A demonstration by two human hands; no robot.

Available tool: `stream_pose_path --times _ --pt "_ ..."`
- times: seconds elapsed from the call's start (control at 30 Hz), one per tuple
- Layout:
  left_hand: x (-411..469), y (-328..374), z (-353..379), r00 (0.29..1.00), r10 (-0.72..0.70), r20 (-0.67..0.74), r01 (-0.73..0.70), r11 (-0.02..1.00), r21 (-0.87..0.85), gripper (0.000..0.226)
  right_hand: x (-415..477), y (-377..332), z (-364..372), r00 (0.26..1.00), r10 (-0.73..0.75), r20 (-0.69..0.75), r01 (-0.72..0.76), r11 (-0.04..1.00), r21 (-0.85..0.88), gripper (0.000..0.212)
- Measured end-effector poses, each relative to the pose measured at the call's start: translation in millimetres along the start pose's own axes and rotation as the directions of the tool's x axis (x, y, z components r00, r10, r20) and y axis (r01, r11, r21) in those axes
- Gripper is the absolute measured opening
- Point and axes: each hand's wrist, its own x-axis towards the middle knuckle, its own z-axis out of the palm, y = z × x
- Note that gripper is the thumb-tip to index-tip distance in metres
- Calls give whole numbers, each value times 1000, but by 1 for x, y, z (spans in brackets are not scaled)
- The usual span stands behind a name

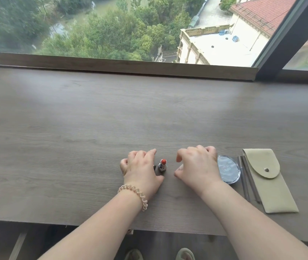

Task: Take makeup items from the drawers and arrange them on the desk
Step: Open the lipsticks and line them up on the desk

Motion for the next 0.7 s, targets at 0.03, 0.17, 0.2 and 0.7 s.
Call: stream_pose_path --times 0.03,0.17,0.2,0.7 --pt "-3 0 -6 1000 3 10 -3 1000 3 79 -2 4 -5 1000 13 -9 -13 999 35 22" --pt "-19 1 -43 999 49 13 -47 991 -124 92 -15 13 -34 997 63 -52 -40 932 360 26" --pt "-22 3 -54 997 75 -6 -75 981 -180 89 -18 11 -45 997 67 -41 -38 870 492 26" --pt "-61 60 -157 840 458 -291 -542 711 -448 22 -56 0 -155 985 37 -171 109 634 766 57"
